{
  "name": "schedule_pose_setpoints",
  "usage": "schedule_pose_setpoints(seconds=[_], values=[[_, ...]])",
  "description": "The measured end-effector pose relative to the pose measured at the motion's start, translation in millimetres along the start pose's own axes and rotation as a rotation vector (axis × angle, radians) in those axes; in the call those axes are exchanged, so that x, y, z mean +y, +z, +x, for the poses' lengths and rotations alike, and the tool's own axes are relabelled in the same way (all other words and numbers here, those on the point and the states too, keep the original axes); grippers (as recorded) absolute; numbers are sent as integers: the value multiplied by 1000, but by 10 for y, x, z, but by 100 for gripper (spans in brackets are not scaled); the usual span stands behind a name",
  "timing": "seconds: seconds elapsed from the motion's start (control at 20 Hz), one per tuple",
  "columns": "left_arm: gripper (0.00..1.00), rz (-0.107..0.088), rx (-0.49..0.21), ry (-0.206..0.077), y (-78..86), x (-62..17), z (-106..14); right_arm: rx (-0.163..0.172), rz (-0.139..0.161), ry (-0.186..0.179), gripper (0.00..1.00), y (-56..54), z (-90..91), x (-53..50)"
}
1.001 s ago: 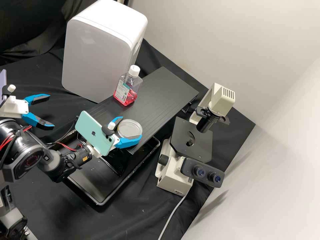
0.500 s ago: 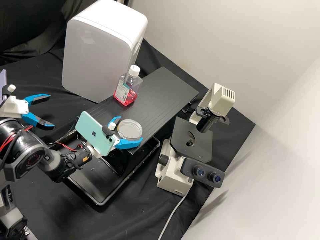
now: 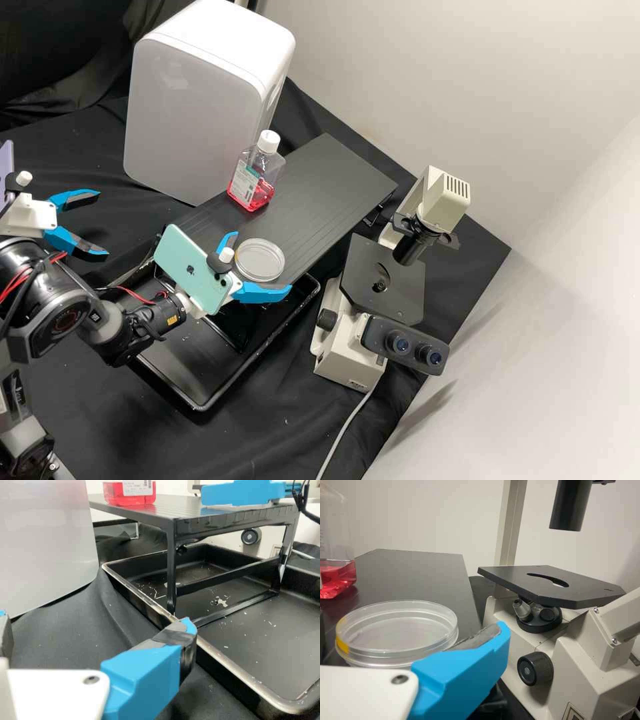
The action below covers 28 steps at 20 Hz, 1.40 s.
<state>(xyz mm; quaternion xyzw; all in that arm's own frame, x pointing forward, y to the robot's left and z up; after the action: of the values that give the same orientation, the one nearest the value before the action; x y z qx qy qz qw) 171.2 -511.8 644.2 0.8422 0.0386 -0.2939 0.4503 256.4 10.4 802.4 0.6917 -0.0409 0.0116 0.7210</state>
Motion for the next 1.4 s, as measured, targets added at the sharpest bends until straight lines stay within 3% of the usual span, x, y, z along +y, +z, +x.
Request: schedule_pose_setpoints(seconds=[0.55, 0.75, 1.4], values=[[100, 0, 0, 0, 0, 0, 0, -2, 0, 7, 100, 5, -1, 18], [100, 0, 0, 0, 0, 0, 0, 24, 5, 36, 100, -60, -24, 93], [100, 0, 0, 0, 0, 0, 0, 20, 4, 31, 100, -50, -37, 83]])
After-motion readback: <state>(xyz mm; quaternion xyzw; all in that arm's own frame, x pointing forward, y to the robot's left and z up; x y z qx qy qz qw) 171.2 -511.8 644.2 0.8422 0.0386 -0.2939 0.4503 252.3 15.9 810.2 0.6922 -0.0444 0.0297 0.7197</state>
